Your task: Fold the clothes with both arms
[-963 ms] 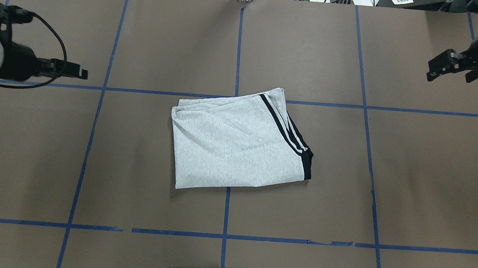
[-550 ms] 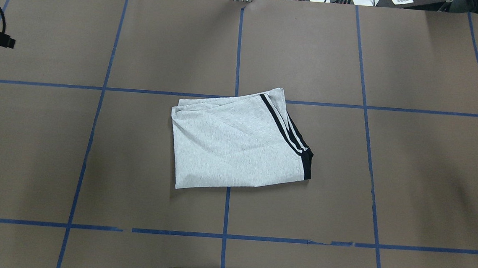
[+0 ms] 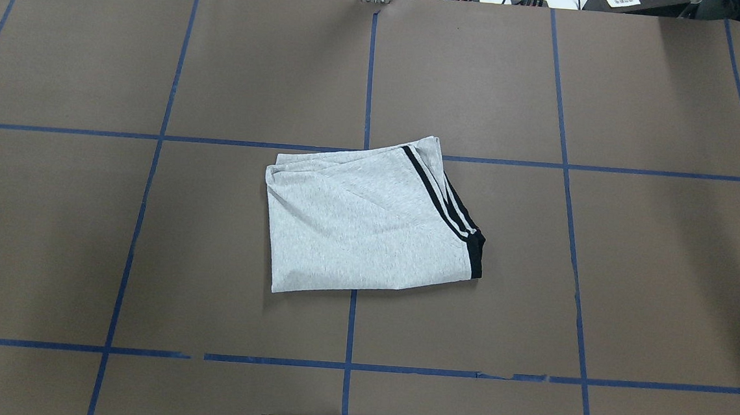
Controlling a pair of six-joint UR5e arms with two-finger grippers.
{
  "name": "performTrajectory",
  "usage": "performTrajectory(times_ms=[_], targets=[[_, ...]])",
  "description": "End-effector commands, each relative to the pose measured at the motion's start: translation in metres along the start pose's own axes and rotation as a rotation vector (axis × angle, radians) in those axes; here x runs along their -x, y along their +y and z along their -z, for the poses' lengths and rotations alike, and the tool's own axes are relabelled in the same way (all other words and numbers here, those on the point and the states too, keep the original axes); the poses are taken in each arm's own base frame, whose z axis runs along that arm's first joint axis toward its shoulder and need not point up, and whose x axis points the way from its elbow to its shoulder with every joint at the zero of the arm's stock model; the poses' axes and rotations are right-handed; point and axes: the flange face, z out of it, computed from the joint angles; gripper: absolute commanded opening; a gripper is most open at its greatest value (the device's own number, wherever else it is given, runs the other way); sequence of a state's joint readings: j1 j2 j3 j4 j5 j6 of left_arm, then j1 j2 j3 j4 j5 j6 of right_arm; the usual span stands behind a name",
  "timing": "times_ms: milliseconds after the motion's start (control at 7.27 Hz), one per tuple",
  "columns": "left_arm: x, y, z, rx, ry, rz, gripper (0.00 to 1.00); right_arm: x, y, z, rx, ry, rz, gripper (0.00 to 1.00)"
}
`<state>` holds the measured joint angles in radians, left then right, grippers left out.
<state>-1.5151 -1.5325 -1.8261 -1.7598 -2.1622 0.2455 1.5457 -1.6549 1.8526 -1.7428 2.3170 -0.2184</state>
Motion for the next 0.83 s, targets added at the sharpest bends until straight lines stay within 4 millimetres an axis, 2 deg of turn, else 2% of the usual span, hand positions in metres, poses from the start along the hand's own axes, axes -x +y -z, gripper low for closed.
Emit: performTrajectory(times_ms=[0,138,275,550,688], targets=[[0.016,0.061,-0.016,0.015,0.016,0.027,1.0,-0.015,0.025,0.004,-0.01,-0.001,-0.016,1.0],[0.028,0.079,-0.038,0.05,0.025,0.056,1.0,-0.021,0.027,-0.003,0.004,-0.003,-0.035,1.0],[0.041,0.083,-0.057,0.083,0.043,0.1,1.0,-0.035,0.031,-0.02,0.036,-0.018,-0.071,1.0],[0.039,0.083,-0.06,0.101,0.063,0.298,1.0,-0.044,0.031,-0.03,0.052,-0.034,-0.13,1.0],[0.033,0.08,-0.059,0.088,0.122,0.32,1.0,-0.043,0.03,-0.029,0.051,-0.033,-0.142,1.0]])
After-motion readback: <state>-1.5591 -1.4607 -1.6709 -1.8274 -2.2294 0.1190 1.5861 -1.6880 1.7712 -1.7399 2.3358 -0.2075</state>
